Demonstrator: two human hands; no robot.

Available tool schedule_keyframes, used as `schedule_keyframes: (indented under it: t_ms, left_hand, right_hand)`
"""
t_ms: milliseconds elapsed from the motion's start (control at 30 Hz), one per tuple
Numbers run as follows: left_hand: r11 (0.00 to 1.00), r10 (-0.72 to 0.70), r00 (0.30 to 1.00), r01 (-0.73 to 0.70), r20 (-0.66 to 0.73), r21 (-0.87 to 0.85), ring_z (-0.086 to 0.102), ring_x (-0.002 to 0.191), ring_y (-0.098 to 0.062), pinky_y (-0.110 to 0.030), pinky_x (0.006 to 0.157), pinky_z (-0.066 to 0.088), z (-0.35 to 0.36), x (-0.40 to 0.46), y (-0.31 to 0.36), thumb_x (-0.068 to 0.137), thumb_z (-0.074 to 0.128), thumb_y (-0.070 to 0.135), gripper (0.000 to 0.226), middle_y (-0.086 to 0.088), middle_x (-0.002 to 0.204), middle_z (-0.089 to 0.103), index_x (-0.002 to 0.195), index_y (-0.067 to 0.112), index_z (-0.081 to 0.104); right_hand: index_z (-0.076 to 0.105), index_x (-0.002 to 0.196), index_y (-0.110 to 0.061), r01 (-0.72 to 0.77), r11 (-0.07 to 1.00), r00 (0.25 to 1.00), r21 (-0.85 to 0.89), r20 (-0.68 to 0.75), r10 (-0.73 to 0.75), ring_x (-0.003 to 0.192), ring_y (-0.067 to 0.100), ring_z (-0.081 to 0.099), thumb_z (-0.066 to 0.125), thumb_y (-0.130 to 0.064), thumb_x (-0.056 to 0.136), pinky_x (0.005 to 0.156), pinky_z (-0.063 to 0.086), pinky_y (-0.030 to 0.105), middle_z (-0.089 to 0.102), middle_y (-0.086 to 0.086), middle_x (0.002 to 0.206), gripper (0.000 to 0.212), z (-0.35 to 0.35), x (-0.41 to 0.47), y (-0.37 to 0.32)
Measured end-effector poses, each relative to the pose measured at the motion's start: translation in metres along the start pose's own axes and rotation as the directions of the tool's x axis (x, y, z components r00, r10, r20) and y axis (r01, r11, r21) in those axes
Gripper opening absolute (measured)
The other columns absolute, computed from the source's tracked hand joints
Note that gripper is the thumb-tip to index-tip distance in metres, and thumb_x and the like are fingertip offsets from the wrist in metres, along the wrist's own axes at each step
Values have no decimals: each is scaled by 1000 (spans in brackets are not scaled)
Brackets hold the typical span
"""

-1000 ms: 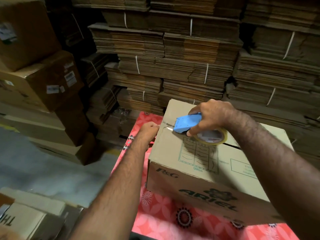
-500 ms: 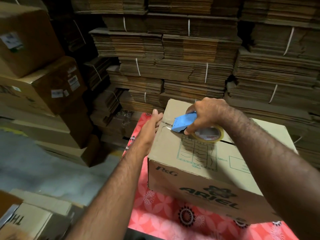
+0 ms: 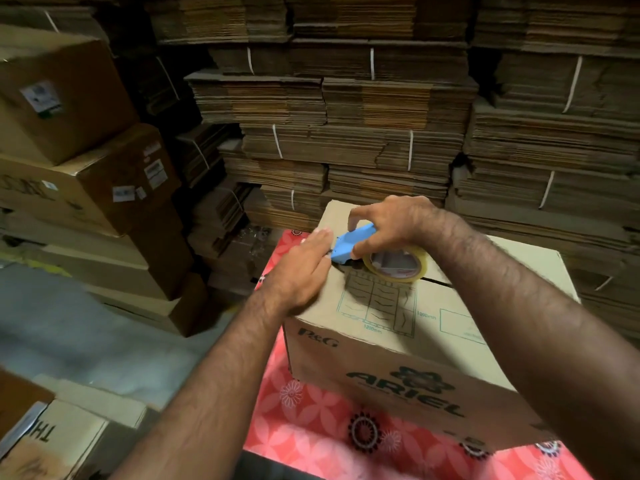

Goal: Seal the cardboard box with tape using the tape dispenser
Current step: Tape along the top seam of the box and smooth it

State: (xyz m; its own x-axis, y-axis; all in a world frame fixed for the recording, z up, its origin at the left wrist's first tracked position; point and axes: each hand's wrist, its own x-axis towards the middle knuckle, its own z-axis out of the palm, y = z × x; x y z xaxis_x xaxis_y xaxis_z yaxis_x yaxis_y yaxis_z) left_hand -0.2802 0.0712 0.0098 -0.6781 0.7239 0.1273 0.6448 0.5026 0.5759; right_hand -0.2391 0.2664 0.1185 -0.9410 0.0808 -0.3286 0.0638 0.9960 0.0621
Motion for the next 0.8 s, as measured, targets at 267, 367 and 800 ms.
schedule_keyframes:
  t_ms: [267,367,800]
  left_hand:
    - [937,-27,998,6,54,349,9,151,-7,-42,125,8,4,4,4,102,34,25,59,7,166,12,158,21,15]
    - [876,-40,997,6,60,481,9,151,-7,-39,124,2,3,3,8,102,32,27,60,8,166,11,159,21,15]
    - [830,-7,990,-71,138,553,1,153,-17,-37,122,-4,24,-4,38,90,3,48,79,-7,167,4,158,8,7]
  right_hand:
    - [50,141,-50,59,997,998,-39,14,-59,113,15,50,59,-76,82,85,48,40,56,-7,135,65,-4,-6,11]
    - [48,142,-52,70,996,998,-63,10,-69,109,14,49,57,-79,80,80,47,38,56,-6,132,69,-4,-16,21]
    - [50,139,-53,6,998,1000,-59,27,-4,109,16,57,55,-80,79,77,45,36,61,-10,125,66,21,-49,69]
